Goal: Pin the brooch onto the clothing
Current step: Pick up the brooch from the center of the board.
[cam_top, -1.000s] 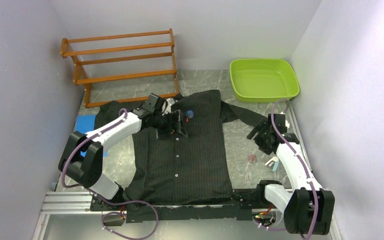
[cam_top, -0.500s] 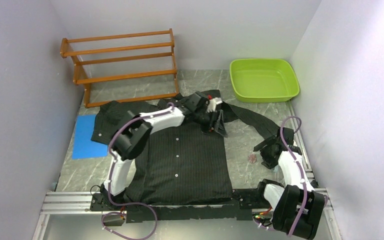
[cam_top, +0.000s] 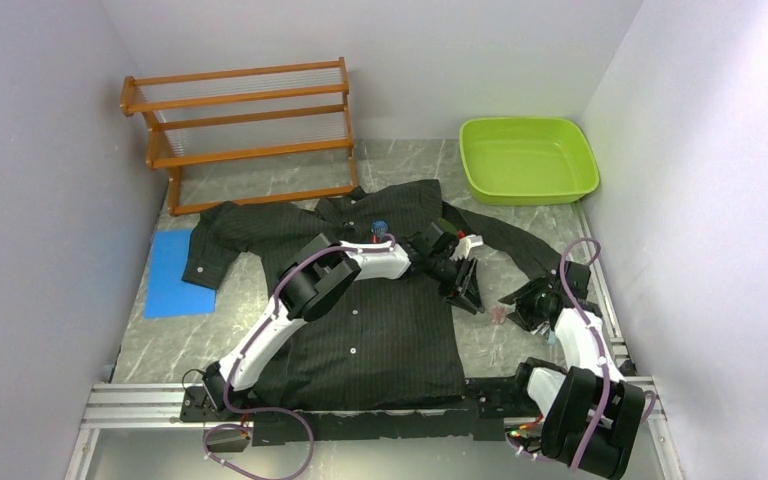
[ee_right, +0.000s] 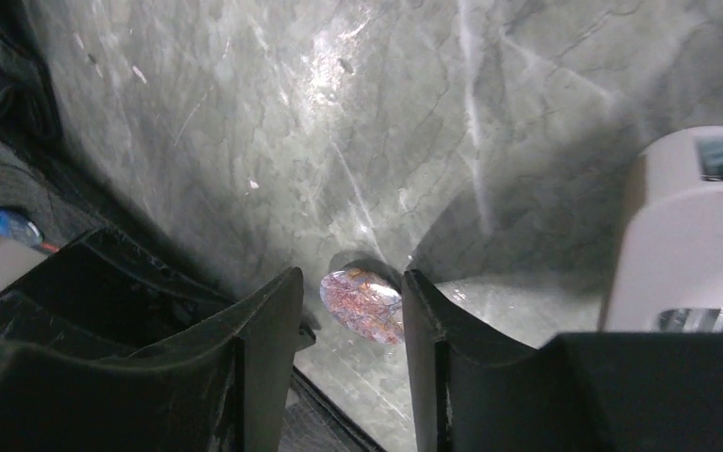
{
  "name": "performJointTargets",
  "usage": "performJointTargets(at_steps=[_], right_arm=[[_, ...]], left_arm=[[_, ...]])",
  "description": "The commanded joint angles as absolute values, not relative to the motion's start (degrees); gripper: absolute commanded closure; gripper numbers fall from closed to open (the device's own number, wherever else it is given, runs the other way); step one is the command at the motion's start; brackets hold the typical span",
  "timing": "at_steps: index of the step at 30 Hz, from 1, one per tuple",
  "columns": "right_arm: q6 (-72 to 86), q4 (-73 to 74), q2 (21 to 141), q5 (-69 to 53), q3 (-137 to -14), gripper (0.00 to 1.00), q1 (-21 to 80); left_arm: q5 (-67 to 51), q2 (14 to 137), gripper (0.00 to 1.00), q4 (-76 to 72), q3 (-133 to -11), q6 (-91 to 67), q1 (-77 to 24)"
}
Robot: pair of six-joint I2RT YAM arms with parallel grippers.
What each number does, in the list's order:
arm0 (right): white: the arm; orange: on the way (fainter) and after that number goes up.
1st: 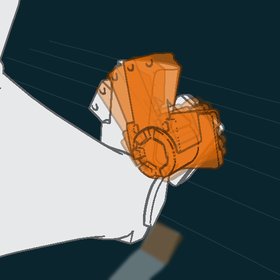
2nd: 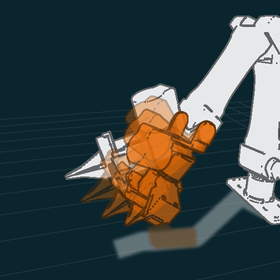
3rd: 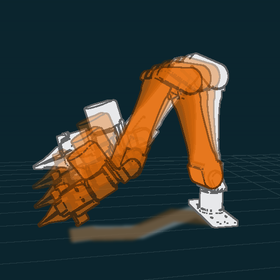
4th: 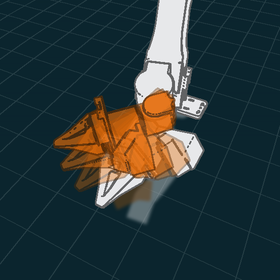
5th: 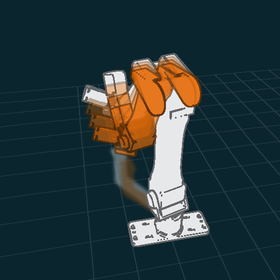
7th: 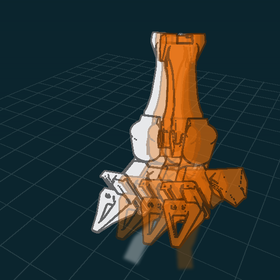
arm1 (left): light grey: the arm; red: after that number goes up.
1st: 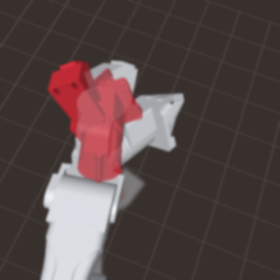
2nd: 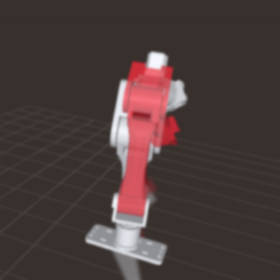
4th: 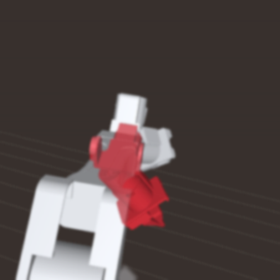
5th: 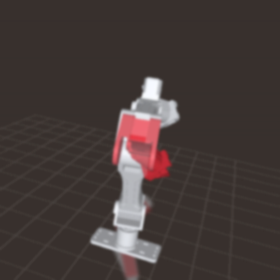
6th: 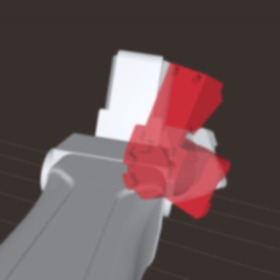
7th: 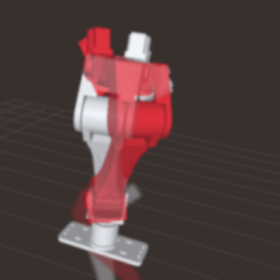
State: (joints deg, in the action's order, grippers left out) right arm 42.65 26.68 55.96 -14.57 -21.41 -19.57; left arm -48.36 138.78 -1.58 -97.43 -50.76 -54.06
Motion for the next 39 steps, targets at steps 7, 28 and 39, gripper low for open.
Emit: performJointTargets(at_steps=[7,28,39], right_arm=[[42.81,24.07,56.45,-18.87,-19.20,0.54,-19.75],[45.22,21.36,56.58,-21.77,-17.84,0.55,-19.71],[43.24,27.46,55.28,-16.99,-20.46,0.53,-19.77]], left_arm=[[-44.60,142.65,0.54,-6.72,-99.67,-56.66,-53.68],[-43.35,145.26,0.70,-4.40,-103.35,-56.12,-56.35],[-35.97,139.51,0.61,7.14,-100.44,-49.97,-56.37]])
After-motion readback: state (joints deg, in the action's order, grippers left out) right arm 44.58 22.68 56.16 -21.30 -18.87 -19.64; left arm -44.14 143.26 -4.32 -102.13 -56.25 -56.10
